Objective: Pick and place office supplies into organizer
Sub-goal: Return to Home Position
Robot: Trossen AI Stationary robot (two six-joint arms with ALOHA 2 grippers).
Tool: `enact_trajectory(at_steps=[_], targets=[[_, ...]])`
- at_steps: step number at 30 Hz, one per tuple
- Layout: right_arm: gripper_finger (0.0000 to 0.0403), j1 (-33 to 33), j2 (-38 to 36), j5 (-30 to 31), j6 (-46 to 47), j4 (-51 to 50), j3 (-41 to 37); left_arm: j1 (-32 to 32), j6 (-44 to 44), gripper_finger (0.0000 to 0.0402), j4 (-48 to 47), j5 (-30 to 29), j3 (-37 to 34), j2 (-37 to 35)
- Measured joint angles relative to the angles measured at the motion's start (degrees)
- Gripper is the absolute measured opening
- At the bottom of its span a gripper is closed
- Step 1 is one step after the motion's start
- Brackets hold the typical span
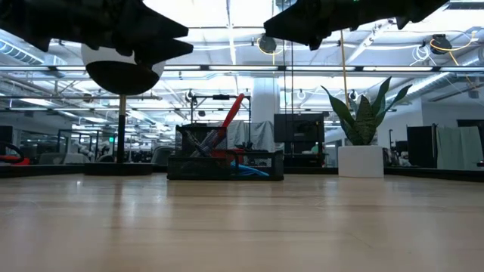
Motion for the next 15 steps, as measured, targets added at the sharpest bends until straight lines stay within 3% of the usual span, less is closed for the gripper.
enact_trajectory(at_steps=[4, 15], targets=[[0.0132, 0.29, -1.05, 0.09, -0.15, 0.18, -0.01, 0.17, 0.53, 0.0244, -0.88, -1.07, 0.00, -2.62], [0.0132, 2.91, -13.59, -0.07, -0.64, -0.80, -4.15, 6.07, 4.76, 0.0244, -11.08, 8.34, -0.04, -15.17]])
